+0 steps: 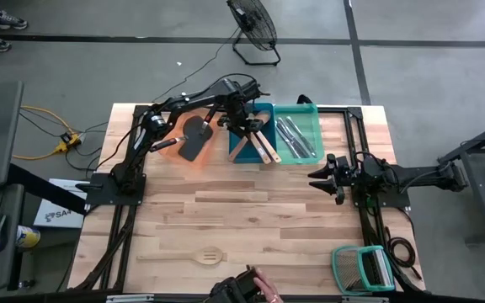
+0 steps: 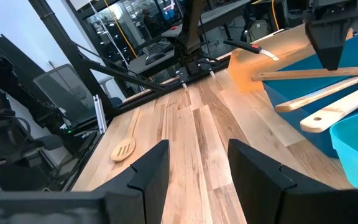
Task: Pick & Place Kitchen Items
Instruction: Put the brown wooden spoon into the blue bin
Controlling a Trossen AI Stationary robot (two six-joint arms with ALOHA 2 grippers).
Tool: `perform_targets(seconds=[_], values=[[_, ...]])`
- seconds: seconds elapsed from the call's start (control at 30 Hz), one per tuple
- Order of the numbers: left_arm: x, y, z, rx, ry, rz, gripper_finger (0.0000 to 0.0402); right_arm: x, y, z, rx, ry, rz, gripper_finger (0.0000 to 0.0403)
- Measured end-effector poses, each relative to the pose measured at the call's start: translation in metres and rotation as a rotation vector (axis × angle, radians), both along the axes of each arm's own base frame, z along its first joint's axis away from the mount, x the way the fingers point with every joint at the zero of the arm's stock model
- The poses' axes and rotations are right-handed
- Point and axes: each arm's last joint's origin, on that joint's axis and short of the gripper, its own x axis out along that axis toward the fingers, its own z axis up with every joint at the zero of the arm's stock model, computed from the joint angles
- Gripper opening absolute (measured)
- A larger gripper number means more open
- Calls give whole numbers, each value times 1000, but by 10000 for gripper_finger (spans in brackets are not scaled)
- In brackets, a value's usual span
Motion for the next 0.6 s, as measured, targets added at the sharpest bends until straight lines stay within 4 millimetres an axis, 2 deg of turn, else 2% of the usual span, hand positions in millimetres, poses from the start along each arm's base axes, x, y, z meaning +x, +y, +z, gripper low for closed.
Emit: perform_targets(seconds=[0.3,0.6], values=[[-5,-5,19,113,24,-2,161,0,0,0,0,0,0,156],[-4,-45,58,321,61,-154,161,0,0,0,0,0,0,156]])
